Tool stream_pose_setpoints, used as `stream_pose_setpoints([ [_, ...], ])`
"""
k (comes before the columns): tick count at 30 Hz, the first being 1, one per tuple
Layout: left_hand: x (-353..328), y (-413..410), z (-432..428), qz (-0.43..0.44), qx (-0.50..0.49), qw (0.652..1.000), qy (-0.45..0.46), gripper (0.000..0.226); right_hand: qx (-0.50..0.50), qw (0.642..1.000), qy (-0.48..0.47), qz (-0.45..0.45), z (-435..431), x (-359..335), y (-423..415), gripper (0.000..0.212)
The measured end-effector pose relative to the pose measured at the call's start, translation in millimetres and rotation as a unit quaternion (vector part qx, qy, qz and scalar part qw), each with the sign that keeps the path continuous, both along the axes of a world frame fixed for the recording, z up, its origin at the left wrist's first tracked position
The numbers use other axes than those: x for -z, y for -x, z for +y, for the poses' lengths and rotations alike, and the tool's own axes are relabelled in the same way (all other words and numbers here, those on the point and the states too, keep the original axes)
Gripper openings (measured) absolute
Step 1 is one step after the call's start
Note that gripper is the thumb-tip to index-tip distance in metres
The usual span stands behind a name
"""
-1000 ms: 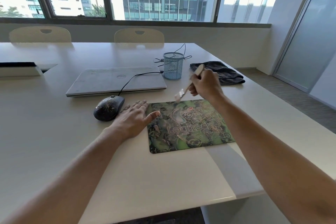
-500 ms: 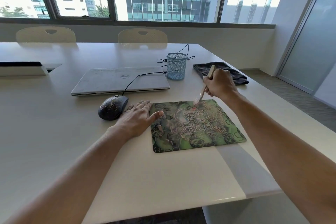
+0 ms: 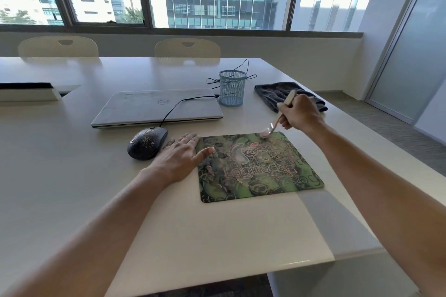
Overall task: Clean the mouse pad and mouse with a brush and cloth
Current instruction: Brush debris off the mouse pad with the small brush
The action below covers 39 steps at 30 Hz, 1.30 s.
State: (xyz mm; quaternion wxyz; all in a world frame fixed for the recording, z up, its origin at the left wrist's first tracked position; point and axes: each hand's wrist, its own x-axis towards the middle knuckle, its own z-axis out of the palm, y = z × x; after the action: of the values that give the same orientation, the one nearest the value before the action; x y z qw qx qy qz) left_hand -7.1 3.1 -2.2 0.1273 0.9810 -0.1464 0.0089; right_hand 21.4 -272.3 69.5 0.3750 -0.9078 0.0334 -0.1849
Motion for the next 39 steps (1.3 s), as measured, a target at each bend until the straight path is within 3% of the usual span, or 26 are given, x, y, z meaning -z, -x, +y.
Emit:
stream_pose_setpoints([
  [4, -0.5, 0.9, 0.4, 0.002, -0.002, 1.000, -0.001, 0.092, 0.034, 0.998, 0.049, -0.032, -9.6, -7.7, 1.4, 0.032],
  [9, 0.3, 1.4, -0.6, -0.004, -0.003, 1.000, -0.006, 0.079, -0.035, 0.996, -0.079, -0.031, 13.4, -2.4, -1.9, 0.031],
  [12, -0.6, 2.0, -0.8, -0.003, 0.000, 1.000, -0.007, 0.077, -0.035, 0.994, -0.100, -0.017, 12.6, 5.5, 0.0, 0.029],
  [21, -2.7, 3.4, -2.7, 0.001, -0.003, 1.000, 0.002, 0.074, 0.054, 0.998, 0.026, -0.017, -36.1, -3.8, 2.4, 0.034],
  [25, -3.5, 4.6, -2.8, 0.004, -0.003, 1.000, 0.004, 0.073, 0.028, 0.997, -0.034, -0.062, -26.6, -8.4, 2.5, 0.031],
  [29, -3.3, 4.7, -2.5, 0.001, -0.002, 1.000, 0.002, 0.074, -0.010, 0.995, -0.089, -0.034, -10.8, 0.8, 0.8, 0.030],
  [34, -1.5, 2.4, -1.1, 0.000, -0.005, 1.000, 0.000, 0.078, 0.046, 0.997, -0.062, -0.002, -36.5, 5.0, 2.0, 0.030],
  [39, 0.1, 0.8, -2.3, 0.001, -0.003, 1.000, -0.001, 0.081, 0.072, 0.997, 0.002, -0.026, -46.4, -4.4, 3.0, 0.032],
])
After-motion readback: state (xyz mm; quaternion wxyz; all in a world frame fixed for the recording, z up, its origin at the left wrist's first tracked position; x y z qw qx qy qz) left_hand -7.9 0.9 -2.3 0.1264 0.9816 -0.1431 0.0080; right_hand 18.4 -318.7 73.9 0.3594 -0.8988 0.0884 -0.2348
